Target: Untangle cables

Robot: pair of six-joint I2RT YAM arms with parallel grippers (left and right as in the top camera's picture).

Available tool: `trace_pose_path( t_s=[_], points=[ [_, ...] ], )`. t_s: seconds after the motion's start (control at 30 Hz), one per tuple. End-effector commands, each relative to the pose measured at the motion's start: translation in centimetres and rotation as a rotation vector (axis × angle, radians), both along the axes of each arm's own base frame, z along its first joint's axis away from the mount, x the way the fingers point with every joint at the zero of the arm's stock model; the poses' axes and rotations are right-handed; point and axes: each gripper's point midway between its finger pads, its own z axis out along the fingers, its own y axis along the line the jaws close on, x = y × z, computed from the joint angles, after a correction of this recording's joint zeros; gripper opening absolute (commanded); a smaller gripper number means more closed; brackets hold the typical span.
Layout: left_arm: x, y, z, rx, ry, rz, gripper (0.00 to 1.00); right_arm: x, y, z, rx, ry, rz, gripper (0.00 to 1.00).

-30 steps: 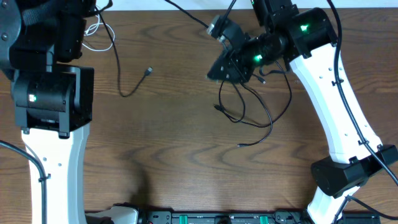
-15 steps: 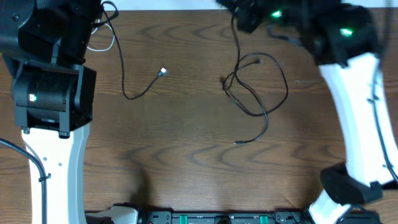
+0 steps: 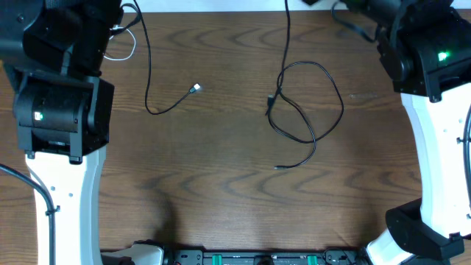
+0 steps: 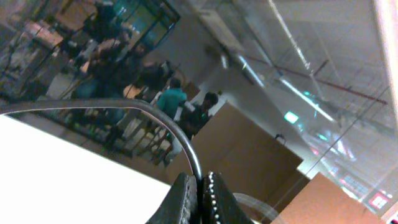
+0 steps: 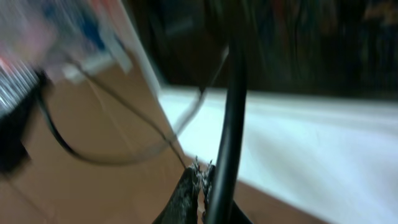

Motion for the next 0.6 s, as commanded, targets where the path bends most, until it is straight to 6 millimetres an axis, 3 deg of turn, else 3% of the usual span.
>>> trace_pose_path(
  t_s=[0.0, 0.2, 0.33, 0.43, 0.57],
  points=[
    [-0.8, 0.5, 0.7, 0.034, -0.021, 0.026, 0.07, 0.3, -2.0, 3.2, 0.142, -0.016, -0.053, 0.01],
    [-0.6, 0.4, 0.2, 0.055, -0.006, 0.030, 0.07, -0.4, -5.4, 7.0, 0.255, -0.088, -0.097, 0.01],
    [-0.6, 0.4, 0.0, 0.072, -0.003, 0.035, 0.08, -0.9, -7.2, 8.1, 0.268, -0.121, -0.132, 0.01],
    [-0.5, 0.4, -0.2, 0.073, 0.003, 0.035, 0.08, -0.5, -7.6, 7.2, 0.255, -0.082, -0.147, 0.01],
    [-0.5, 0.4, -0.2, 0.092, -0.002, 0.040, 0.07, 0.7, -7.3, 4.1, 0.218, 0.040, -0.164, 0.02]
  ],
)
